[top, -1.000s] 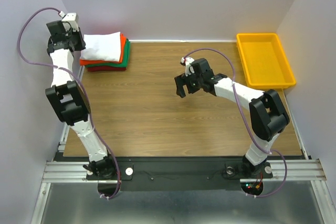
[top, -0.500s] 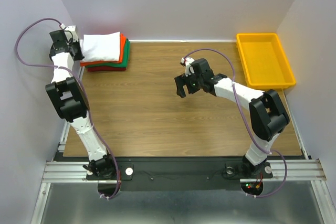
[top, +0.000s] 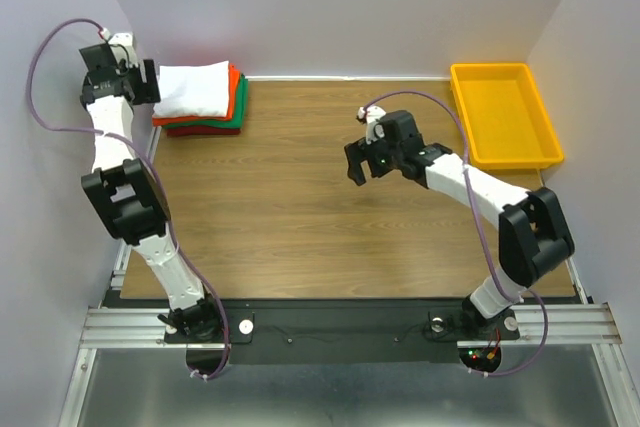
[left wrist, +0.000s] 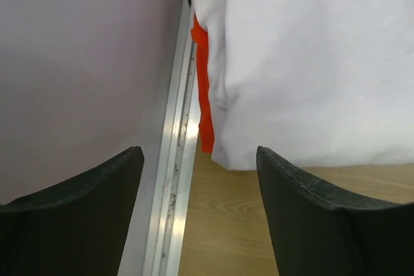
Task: Fold and stack the t-shirts
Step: Neatly place the folded tshirt to the corner
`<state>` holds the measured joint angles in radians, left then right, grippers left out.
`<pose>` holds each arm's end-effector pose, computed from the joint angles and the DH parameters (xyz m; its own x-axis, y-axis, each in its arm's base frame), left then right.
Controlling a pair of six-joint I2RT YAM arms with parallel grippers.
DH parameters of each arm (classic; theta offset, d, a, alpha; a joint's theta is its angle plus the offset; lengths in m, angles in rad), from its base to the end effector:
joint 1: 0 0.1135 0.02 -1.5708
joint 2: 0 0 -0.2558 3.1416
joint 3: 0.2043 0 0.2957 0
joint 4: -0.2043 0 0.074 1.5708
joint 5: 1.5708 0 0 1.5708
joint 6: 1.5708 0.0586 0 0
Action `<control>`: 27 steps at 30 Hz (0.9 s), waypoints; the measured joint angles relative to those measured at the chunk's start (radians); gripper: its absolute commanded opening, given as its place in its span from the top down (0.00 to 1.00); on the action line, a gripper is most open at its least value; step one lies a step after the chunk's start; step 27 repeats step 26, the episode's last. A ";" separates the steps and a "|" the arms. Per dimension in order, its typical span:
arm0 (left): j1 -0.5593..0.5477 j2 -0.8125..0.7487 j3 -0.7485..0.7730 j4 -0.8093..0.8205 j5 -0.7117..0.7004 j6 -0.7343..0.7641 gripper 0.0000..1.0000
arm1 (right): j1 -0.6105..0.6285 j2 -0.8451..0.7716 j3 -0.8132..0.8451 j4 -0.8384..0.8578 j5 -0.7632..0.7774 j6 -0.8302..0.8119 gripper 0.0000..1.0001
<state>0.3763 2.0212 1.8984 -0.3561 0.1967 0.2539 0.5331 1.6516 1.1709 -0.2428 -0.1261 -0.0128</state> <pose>0.5090 0.1888 0.3073 -0.4648 0.0812 -0.8817 -0.0850 0.9871 0.1358 0.3616 0.2219 0.2003 -0.5626 -0.3467 -0.7505 -0.5926 0.8021 0.0737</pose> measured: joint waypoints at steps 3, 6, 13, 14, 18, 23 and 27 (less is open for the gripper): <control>-0.009 -0.106 0.024 -0.034 -0.007 0.010 0.03 | -0.041 -0.084 -0.021 0.000 0.006 -0.007 0.00; -0.025 -0.217 0.077 -0.063 0.000 0.016 0.03 | -0.095 -0.160 -0.043 0.000 0.008 -0.010 0.00; -0.256 -0.454 0.014 -0.085 -0.019 0.034 0.02 | -0.256 -0.339 -0.106 -0.044 0.014 -0.011 0.00; -0.286 -0.472 -0.014 -0.090 -0.016 0.034 0.02 | -0.277 -0.364 -0.120 -0.050 0.013 -0.010 0.00; -0.410 -0.550 -0.259 -0.086 -0.005 0.005 0.02 | -0.329 -0.441 -0.181 -0.077 0.006 -0.011 0.00; -0.492 -0.593 -0.575 -0.076 -0.009 -0.025 0.02 | -0.356 -0.519 -0.293 -0.125 -0.003 -0.010 0.00; -0.519 -0.621 -0.700 -0.087 -0.018 -0.026 0.02 | -0.365 -0.537 -0.335 -0.148 -0.015 -0.009 0.00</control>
